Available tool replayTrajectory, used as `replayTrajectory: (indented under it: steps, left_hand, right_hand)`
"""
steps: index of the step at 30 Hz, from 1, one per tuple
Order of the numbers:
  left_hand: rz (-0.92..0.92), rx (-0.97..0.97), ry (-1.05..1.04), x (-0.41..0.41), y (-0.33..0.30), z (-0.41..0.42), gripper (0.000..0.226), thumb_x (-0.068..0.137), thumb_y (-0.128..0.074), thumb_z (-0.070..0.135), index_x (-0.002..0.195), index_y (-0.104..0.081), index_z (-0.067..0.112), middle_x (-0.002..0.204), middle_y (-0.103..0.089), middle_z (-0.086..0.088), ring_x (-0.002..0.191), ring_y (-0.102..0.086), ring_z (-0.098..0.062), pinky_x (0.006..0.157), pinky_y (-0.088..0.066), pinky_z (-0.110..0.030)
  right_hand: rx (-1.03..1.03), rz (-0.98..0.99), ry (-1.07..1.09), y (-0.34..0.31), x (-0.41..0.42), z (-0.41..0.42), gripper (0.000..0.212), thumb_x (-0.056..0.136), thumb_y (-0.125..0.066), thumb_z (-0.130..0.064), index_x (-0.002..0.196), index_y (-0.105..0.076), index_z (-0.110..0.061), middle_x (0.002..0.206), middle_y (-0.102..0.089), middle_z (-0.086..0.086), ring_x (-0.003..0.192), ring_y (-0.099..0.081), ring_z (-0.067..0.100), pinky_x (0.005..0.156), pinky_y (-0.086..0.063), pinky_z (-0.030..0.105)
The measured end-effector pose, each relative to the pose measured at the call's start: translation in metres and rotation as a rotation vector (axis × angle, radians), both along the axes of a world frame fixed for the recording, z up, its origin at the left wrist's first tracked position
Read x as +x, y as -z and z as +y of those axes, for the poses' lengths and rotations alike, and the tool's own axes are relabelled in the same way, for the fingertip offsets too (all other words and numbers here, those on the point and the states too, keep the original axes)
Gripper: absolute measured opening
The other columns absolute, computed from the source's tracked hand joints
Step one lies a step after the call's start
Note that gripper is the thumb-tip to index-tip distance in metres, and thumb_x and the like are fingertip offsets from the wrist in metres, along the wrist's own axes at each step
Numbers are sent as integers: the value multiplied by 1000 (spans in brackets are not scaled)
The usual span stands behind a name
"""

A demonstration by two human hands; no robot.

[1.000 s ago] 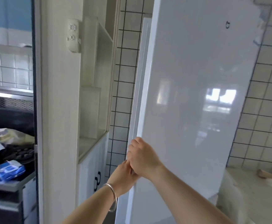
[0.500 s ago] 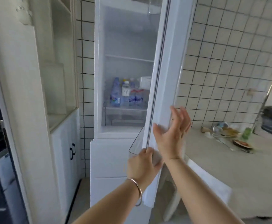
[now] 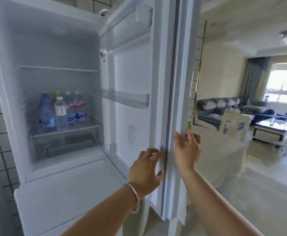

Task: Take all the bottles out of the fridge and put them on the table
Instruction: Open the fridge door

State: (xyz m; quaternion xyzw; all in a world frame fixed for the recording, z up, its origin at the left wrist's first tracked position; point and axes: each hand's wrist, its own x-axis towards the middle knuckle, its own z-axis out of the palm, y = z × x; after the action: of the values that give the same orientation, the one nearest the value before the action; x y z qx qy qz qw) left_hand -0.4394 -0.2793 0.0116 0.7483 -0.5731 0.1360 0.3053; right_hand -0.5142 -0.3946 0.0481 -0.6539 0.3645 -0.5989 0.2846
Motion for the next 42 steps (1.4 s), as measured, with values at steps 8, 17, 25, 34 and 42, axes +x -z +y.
replayTrajectory:
  steps: [8,17,25,34,42]
  left_hand:
    - [-132,-1,77,16,-9,-67,68,90,-50,39,148,-16,35,160,-4,9,146,-5,-16,115,-19,-31]
    - [-413,133,54,31,0,-150,72,97,-33,28,145,21,31,150,39,7,139,34,-21,111,18,-47]
    - [-27,-23,245,35,-9,-207,64,88,-58,19,145,-31,32,159,13,12,132,-44,-14,91,-42,-19]
    - [402,-105,161,26,-10,-268,86,88,-60,19,152,-3,18,156,-18,2,139,-32,-18,106,-31,-23]
    - [307,-183,77,27,1,-274,89,85,-62,18,152,-3,20,139,-30,-2,125,-38,-19,100,-39,-25]
  right_hand:
    - [101,77,132,-17,-17,-61,28,92,-54,-25,118,-56,-13,112,-63,8,94,-60,21,74,-33,21]
    - [136,149,95,-19,-10,-135,45,94,-48,-30,135,-46,-11,134,-50,11,122,-49,28,93,-36,28]
    - [252,176,-57,-29,-2,-215,48,97,-42,-31,140,-40,-11,142,-41,12,127,-42,27,88,-31,25]
    - [179,177,-84,-22,3,-253,43,96,-41,-32,130,-50,-6,128,-45,13,96,-44,21,80,-27,22]
    - [126,103,9,-4,13,-254,51,95,-43,-41,141,-40,-20,130,-44,8,121,-46,26,96,-39,35]
